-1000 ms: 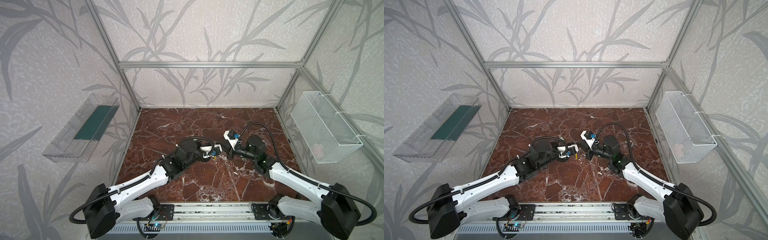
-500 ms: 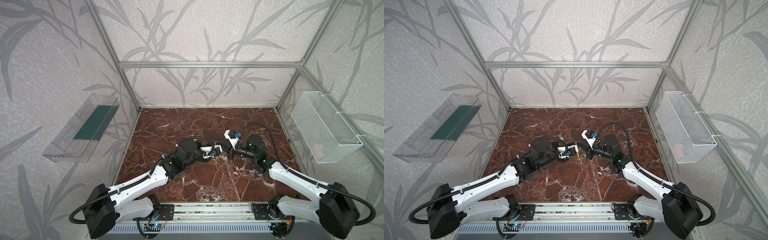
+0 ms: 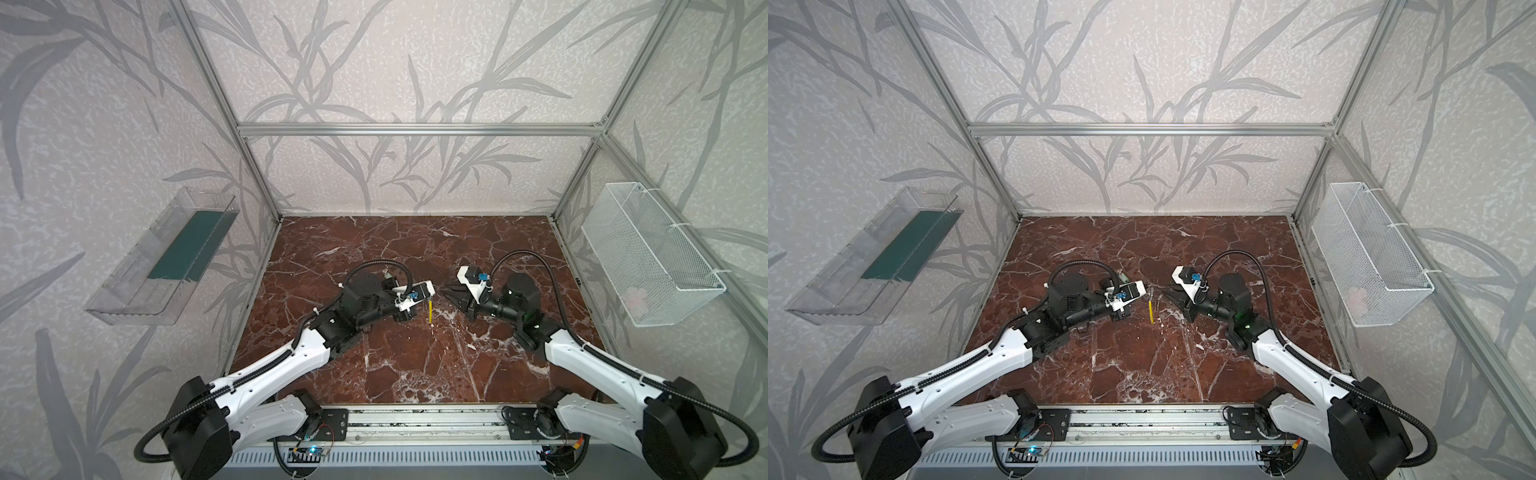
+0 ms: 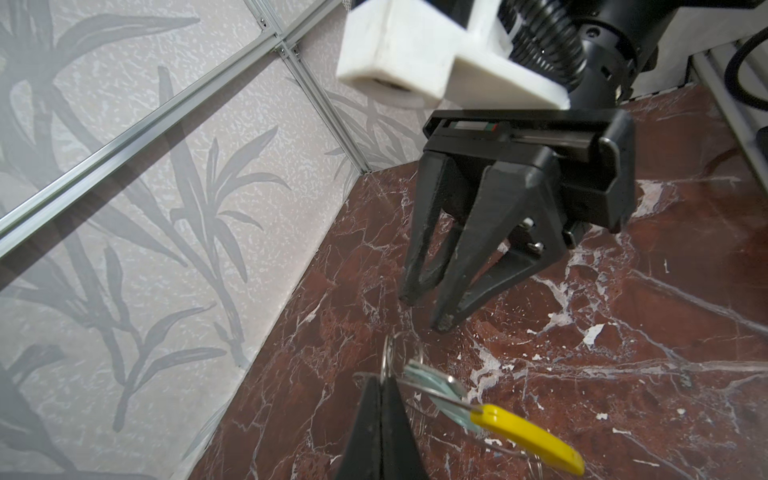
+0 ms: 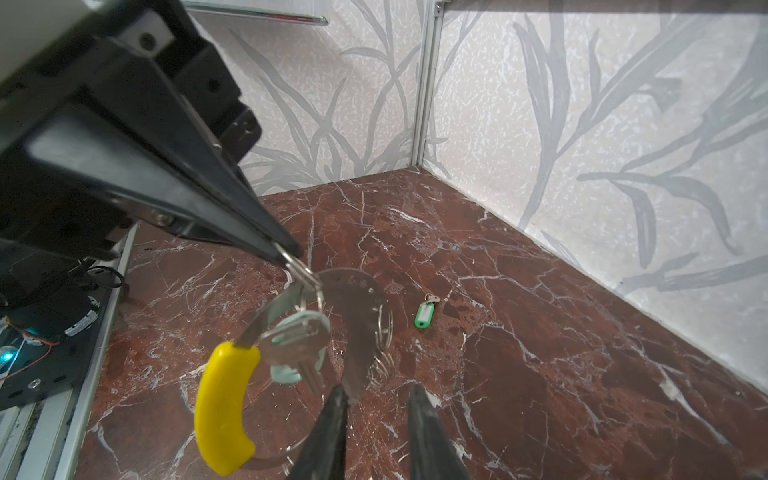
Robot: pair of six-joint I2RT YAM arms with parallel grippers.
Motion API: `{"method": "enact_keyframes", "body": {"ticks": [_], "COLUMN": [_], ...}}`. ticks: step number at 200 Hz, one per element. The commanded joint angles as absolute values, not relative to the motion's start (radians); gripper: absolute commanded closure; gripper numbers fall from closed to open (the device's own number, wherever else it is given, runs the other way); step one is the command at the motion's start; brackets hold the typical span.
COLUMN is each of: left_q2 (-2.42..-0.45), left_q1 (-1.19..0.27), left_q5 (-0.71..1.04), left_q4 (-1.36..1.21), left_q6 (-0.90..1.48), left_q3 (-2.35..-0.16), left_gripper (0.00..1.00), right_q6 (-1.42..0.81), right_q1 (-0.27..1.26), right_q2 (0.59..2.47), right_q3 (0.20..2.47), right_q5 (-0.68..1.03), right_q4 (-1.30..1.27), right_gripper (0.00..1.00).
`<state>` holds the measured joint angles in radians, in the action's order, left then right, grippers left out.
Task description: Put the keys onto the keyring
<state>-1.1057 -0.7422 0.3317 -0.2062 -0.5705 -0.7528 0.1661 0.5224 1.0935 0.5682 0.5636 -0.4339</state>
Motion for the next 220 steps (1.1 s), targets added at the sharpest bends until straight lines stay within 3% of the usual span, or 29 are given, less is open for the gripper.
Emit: {"method": "enact_keyframes", "body": {"ticks": [1, 110, 166, 197, 220], "left_q2": [-1.087, -1.083, -1.08, -1.083, -1.087], "left_q1": [-0.725, -0.706, -0.709, -0.71, -0.71], "left_q5": [0.424, 0.538, 0.545, 0.548, 0.514], "left_q4": [-0.268, -0.344, -0.337, -0.321, -0.255], "left_q6": [-0.493, -0.403, -0.403, -0.41, -0.445], "left_q3": [-0.758, -0.749, -0.751, -0.755, -0.77], "left_gripper": [1.0, 1.0, 1.0, 1.0, 1.0], "right_q6": [0.227, 0.234, 0.238, 0.24, 0.246], "right_q1": [0.518, 0.52, 0.522, 0.526, 0.525], "right_q2": [1.05, 1.087, 1.091, 1.085, 1.075], "right_q3": [0.608, 0.692, 0.694, 0.692, 0.697], "right_q5": [0.612, 0.729, 0.77, 0.78, 0.767], "right_q4": [-0.431, -0.437, -0.432, -0.439, -0.4], "right_gripper": [0.72, 0.74, 0.86, 1.0, 1.0]}}
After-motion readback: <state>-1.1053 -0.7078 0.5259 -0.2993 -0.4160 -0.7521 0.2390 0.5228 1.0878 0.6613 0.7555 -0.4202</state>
